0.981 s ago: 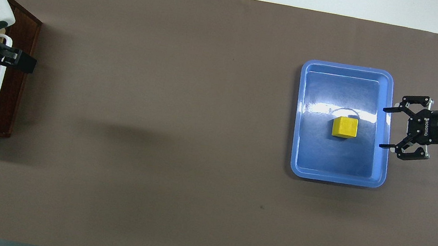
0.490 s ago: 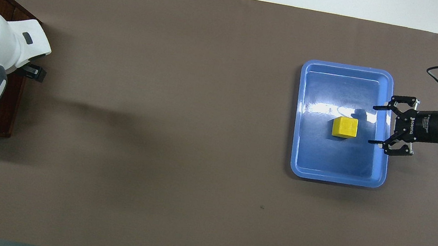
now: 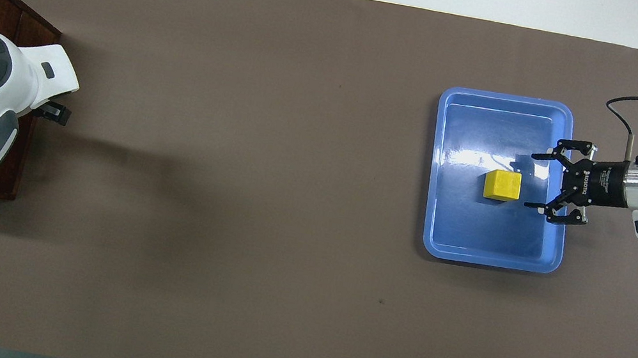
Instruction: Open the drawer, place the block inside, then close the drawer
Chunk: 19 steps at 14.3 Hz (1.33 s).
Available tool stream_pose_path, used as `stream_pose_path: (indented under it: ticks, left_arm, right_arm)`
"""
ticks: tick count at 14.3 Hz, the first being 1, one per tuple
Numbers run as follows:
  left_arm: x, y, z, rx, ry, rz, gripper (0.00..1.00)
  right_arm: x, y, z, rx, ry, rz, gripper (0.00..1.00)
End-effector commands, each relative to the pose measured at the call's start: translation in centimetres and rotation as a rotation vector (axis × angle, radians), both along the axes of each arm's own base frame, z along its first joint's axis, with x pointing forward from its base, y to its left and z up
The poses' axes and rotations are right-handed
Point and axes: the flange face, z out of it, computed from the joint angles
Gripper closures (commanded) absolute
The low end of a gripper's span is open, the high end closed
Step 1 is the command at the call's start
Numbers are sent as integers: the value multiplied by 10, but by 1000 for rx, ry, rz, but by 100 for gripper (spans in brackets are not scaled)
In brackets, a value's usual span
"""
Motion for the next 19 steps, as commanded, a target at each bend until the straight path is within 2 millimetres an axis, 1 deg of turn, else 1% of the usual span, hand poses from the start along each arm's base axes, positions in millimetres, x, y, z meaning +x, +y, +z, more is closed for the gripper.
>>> stream_pose_path:
  ticks: [1, 2, 5, 6, 8, 10, 12, 13, 14, 16, 17, 18, 19]
  left_arm:
    - [-5, 0, -8, 0, -22, -18, 0]
    - [-6, 1, -10, 2, -17, -17, 0]
    - [-5, 0, -26, -6, 1, -17, 0]
    - [-5, -1, -30, -9, 4, -17, 0]
    - [-3, -7, -30, -13, -4, -28, 0]
    - [0, -15, -31, -19, -16, -23, 0]
    - [-1, -39, -30, -28, -32, -26, 0]
    - [-2, -47, -30, -27, -27, -31, 0]
    - [-4, -56, -30, -28, -22, -40, 0]
    - [-4, -71, -26, -29, -31, -29, 0]
    - [-5, -81, -24, -34, -38, -20, 0]
    - [-5, -95, -19, -57, -39, -4, 0]
    - [-6, -105, -16, -82, -30, 9, 0]
  right_arm:
    - [-6, 8, -6, 1, -19, -3, 0]
    - [-7, 10, -8, 2, -14, -2, 0]
    - [-8, 13, -8, 25, -14, -23, 0]
    - [-9, 18, -9, 25, -13, -17, 0]
    - [-8, 20, -10, 26, -12, -11, 1]
    - [-8, 20, -10, 26, -12, -11, 4]
    - [-8, 21, -10, 25, -13, -10, 5]
    - [-8, 21, -9, 25, -14, -10, 7]
    - [-8, 21, -9, 25, -15, -9, 11]
    - [-8, 21, -9, 25, -15, -8, 18]
    - [-8, 21, -9, 25, -18, -5, 23]
    - [-10, 22, -10, 26, -15, -5, 28]
    - [-10, 22, -10, 26, -15, -3, 36]
